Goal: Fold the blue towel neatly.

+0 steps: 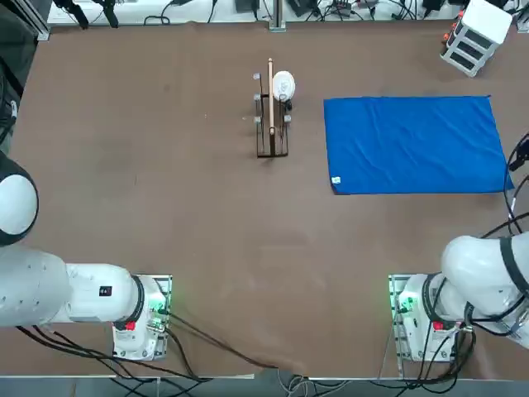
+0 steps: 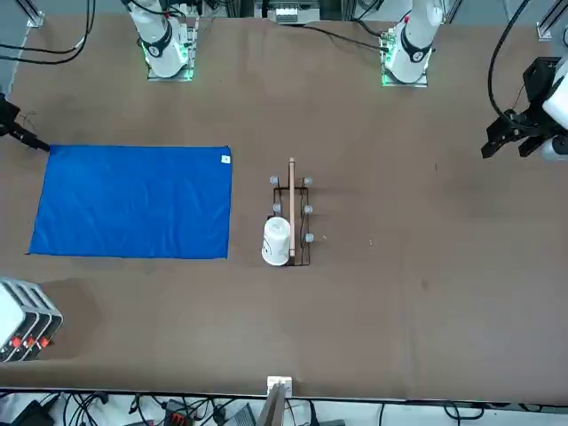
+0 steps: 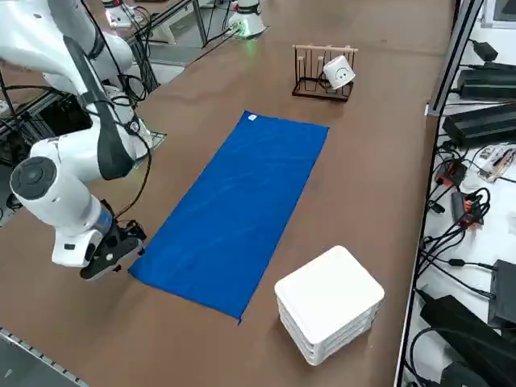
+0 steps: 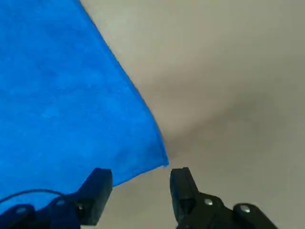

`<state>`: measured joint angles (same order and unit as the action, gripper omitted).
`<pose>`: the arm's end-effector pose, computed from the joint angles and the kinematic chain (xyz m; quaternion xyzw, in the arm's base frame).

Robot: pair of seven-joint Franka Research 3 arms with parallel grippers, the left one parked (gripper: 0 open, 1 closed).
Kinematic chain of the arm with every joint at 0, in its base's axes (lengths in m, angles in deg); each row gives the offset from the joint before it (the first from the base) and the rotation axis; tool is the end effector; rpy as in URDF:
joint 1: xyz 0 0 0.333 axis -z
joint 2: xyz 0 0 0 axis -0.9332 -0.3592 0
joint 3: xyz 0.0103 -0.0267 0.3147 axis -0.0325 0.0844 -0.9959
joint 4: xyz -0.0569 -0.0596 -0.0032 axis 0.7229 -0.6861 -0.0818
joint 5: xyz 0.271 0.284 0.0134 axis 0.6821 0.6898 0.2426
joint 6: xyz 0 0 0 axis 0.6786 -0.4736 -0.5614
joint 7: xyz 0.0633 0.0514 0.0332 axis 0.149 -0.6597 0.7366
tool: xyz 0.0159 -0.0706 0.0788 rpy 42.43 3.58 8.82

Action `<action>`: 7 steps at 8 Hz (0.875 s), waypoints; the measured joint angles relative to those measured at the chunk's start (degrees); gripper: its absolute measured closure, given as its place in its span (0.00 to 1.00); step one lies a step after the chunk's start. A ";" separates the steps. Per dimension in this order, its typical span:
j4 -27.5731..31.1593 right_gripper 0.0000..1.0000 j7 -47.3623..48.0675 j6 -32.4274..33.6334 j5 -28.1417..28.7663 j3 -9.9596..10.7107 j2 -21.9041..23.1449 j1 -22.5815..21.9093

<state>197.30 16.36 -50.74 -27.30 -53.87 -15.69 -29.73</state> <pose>0.3677 -0.4350 0.2411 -0.9650 0.2502 0.0709 0.0350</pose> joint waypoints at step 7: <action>-0.13 0.34 -0.03 -3.82 0.06 -0.18 -4.48 0.68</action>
<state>197.16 16.33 -54.55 -27.24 -54.05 -20.17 -29.05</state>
